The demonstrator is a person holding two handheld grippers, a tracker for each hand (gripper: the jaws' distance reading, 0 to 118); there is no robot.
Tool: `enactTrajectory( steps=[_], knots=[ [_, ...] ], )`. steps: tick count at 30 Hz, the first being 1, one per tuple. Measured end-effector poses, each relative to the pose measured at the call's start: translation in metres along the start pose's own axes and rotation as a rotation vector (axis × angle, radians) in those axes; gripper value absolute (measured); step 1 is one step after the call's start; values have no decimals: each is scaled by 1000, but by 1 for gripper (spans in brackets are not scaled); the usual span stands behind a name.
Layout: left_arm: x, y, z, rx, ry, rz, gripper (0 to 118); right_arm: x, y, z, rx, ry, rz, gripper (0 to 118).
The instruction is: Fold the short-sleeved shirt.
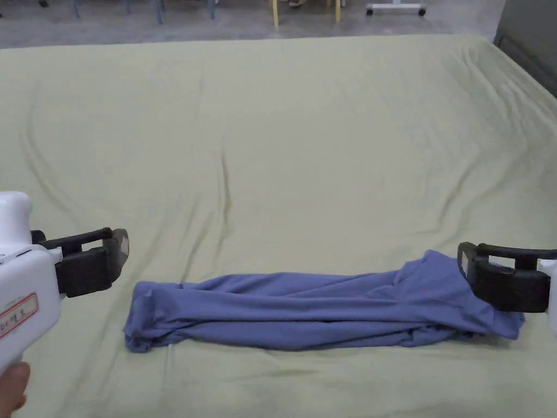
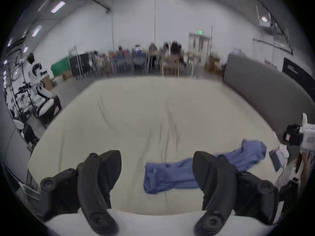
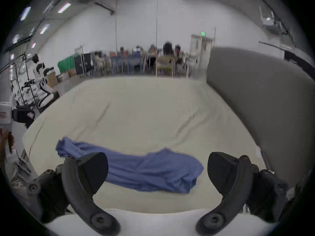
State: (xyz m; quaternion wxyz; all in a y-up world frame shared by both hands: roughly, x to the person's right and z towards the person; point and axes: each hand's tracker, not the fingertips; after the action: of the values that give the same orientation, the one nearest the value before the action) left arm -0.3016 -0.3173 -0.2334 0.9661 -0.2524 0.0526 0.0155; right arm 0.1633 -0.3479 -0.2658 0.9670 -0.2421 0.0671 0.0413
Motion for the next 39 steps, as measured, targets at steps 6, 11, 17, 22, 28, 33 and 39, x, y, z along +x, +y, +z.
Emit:
enactTrajectory(
  steps=[6, 11, 17, 22, 28, 33, 39],
  knots=[
    [22, -5, 24, 115, 55, -76, 0, -20, -7, 2, 93, -10, -3, 2],
    [23, -9, -10, 2, 39, -110, 0, -18, -6, -9, 44, 56, -14, 2],
    [-1, -59, -88, -253, -37, 77, 93, -16, -20, -21, -21, 98, -39, 2],
    [-6, -102, -171, -393, -27, 84, 93, -18, -33, -43, -118, 105, 4, 2],
    [-12, -145, -235, -421, -52, 118, 76, -28, -45, -73, -214, 116, 30, 2],
    [-37, -125, -204, -423, -133, 220, 15, -39, -55, -86, -266, 126, 57, 2],
    [-65, -88, -159, -374, -166, 227, 14, -50, -50, -78, -261, 144, 68, 2]
  ],
)
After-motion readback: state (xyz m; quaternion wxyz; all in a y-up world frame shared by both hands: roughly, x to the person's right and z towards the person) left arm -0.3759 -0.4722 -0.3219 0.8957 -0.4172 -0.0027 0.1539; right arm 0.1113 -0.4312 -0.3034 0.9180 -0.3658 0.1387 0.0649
